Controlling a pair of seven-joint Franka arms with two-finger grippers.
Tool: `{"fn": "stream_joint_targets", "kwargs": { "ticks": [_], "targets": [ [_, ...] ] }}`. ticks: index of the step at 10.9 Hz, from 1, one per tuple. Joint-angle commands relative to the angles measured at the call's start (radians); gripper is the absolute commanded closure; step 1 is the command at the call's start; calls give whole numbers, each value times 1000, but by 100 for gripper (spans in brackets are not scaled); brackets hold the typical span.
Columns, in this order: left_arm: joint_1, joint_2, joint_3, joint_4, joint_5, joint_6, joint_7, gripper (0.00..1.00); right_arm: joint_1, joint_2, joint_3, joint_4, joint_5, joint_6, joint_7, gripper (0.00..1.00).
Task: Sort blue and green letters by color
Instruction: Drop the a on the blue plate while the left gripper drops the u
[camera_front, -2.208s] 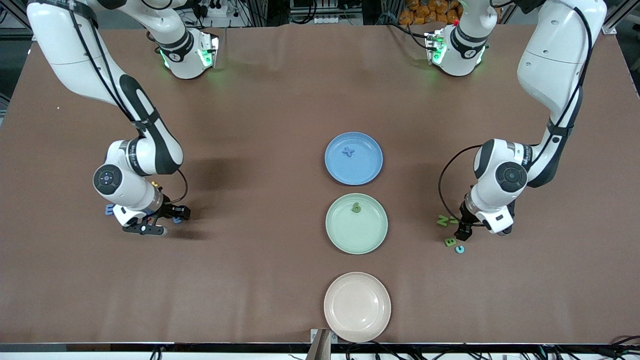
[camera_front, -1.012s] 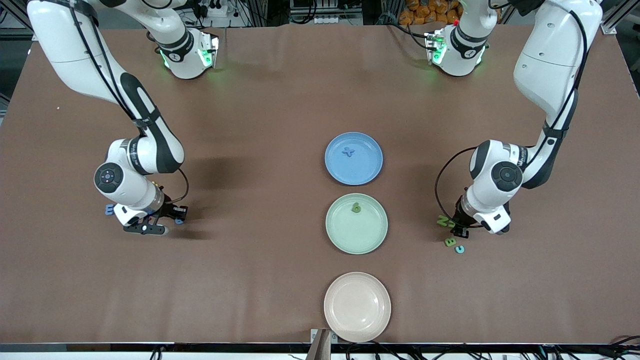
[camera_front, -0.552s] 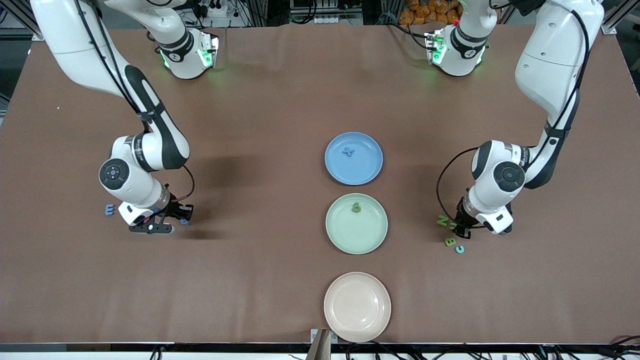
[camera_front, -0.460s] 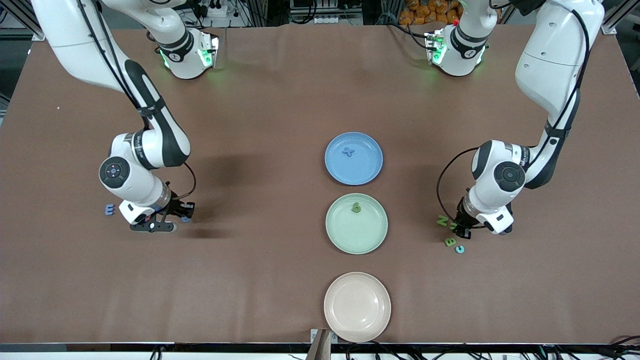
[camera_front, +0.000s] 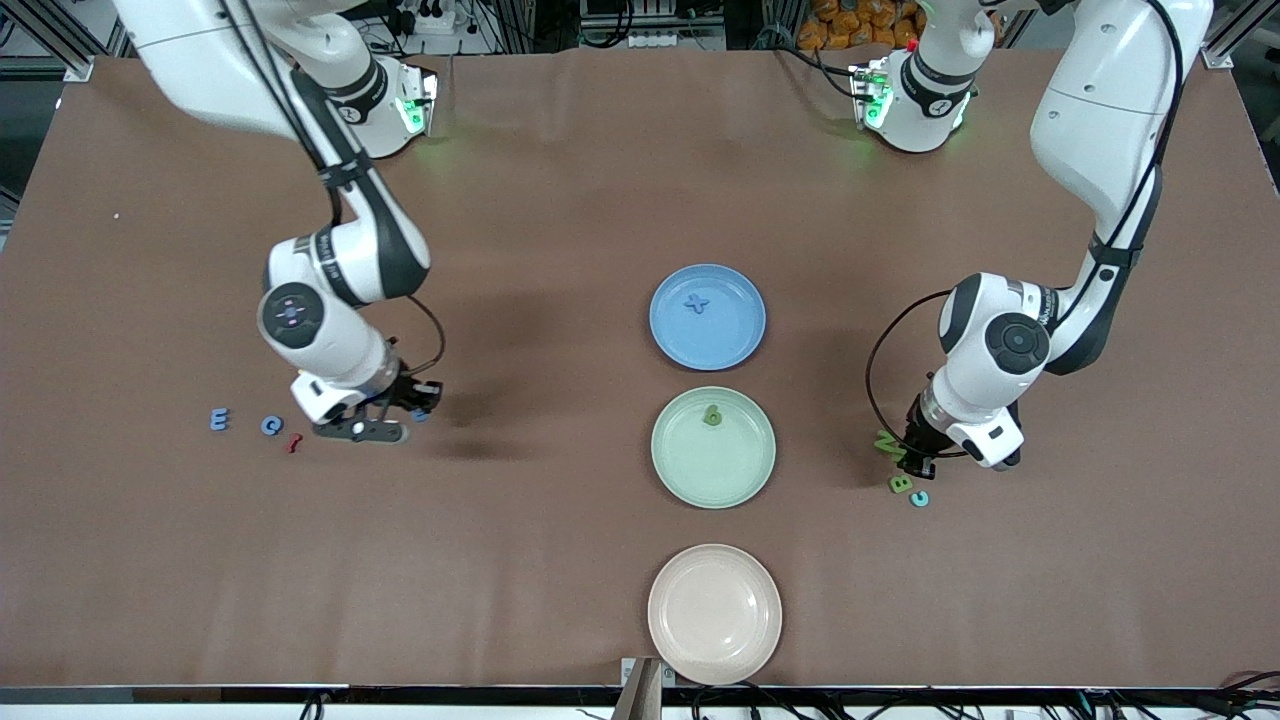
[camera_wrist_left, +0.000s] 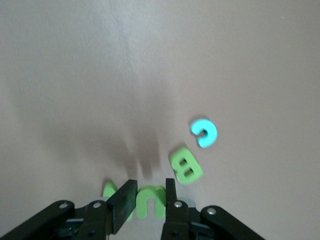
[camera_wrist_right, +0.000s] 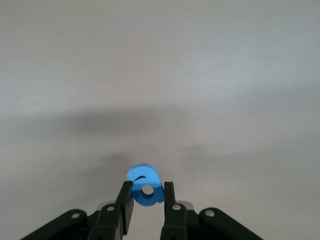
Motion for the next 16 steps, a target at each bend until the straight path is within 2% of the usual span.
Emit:
{"fn": "stream_joint_targets", "kwargs": {
  "ticks": [1, 3, 5, 7, 9, 12, 13, 14, 15, 16],
  "targets": [
    [6, -58, -68, -8, -34, -29, -12, 100, 138, -30, -3, -8, 95, -12, 104, 98],
    [-1, -58, -152, 9, -44, -29, -9, 100, 229, -25, -3, 13, 164, -10, 145, 98],
    [-23, -46, -206, 43, -43, -29, 4, 100, 319, -17, -3, 18, 180, -4, 199, 98],
    [-73, -31, -212, 63, -35, -25, 7, 100, 410, 31, -3, 64, 180, 1, 288, 98],
    [-133, 26, -212, 121, -31, -13, 7, 100, 499, 96, -3, 146, 180, 1, 396, 98],
    [-173, 64, -203, 135, -8, 3, 8, 100, 586, 180, -3, 260, 181, 4, 431, 98],
    [-169, 69, -201, 138, 20, 3, 10, 69, 609, 209, -3, 292, 183, 4, 431, 98],
    [-164, 74, -201, 150, 50, 3, 10, 2, 625, 225, -3, 312, 204, 27, 431, 97],
    [-163, 75, -189, 156, 55, 3, 7, 0, 640, 231, -3, 317, 224, 72, 431, 92],
    [-161, 69, -172, 156, 64, 0, 14, 0, 648, 230, -3, 317, 240, 94, 431, 75]
  ]
}}
